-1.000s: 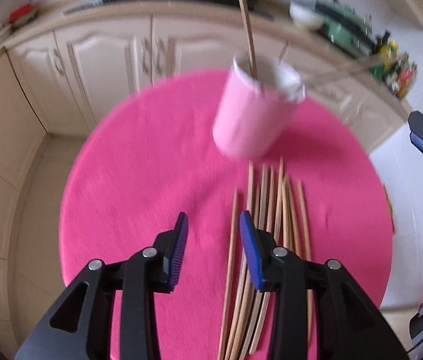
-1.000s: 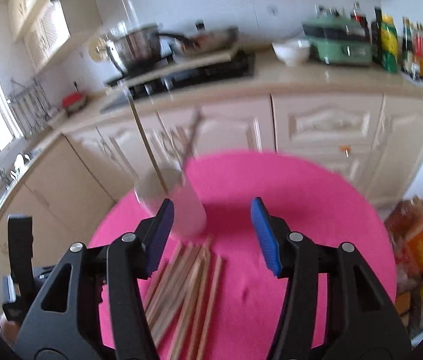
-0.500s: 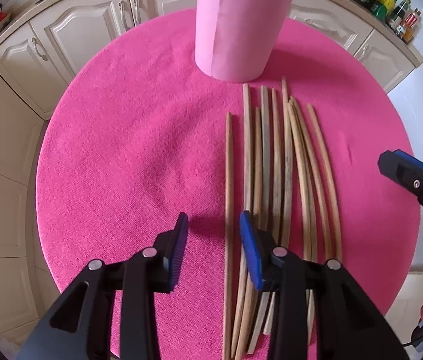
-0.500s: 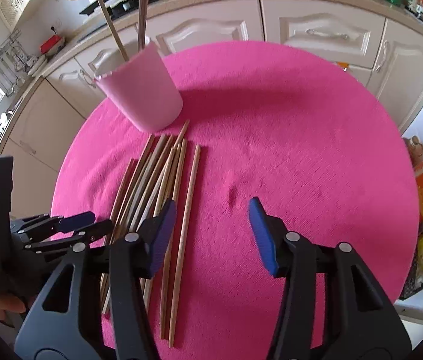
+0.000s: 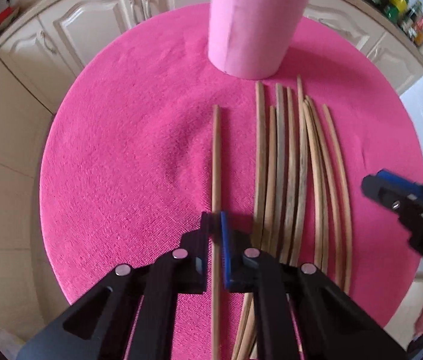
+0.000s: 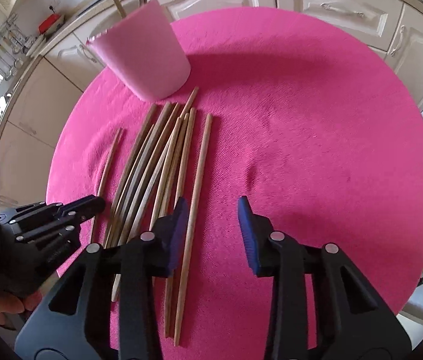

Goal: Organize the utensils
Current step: 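Lower the left tool and grasp another chopstick while the right tool grasps one too, then raise the left tool's chopstick above the cup while the right tool carries its chopstick there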

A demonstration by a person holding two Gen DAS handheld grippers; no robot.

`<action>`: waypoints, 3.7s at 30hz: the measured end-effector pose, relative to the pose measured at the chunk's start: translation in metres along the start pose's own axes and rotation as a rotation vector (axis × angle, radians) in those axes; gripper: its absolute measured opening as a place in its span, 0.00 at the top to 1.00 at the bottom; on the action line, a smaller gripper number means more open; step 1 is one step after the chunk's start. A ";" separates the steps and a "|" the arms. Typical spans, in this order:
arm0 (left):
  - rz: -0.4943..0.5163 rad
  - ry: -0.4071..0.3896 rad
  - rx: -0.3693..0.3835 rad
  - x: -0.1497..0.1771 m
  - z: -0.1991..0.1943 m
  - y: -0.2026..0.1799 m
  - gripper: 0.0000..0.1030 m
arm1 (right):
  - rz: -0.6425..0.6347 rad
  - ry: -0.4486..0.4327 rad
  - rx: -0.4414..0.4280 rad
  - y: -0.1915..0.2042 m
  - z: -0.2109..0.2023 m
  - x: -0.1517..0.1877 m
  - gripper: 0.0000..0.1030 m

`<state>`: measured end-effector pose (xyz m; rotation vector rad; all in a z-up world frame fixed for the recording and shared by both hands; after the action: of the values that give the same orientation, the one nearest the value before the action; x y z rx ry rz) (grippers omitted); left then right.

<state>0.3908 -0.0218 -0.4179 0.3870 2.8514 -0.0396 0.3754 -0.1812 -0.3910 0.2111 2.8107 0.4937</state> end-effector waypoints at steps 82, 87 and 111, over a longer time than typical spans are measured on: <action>-0.181 -1.006 0.015 -0.181 -0.153 0.061 0.95 | -0.040 -0.829 -0.537 0.098 -0.132 -0.167 0.95; -0.198 -1.000 -0.019 -0.183 -0.135 0.063 0.95 | -0.063 -0.852 -0.520 0.101 -0.119 -0.170 0.95; -0.175 -0.825 0.010 -0.135 -0.115 0.047 0.84 | -0.235 -0.826 -0.376 0.108 -0.109 -0.127 0.94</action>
<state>0.5000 -0.0046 -0.2712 0.0799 2.0567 -0.1971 0.4740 -0.1394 -0.2229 -0.0054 1.8732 0.6733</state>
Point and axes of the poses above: each gripper's, at about its wrist camera, not at the fingertips, and z roughly the way its jaws point, y to its left, x to its underside, the point moved 5 cm from there along z, roughly the way its jaws point, and after that the axes turned 15 degrees about z, right-handed, at the moved point
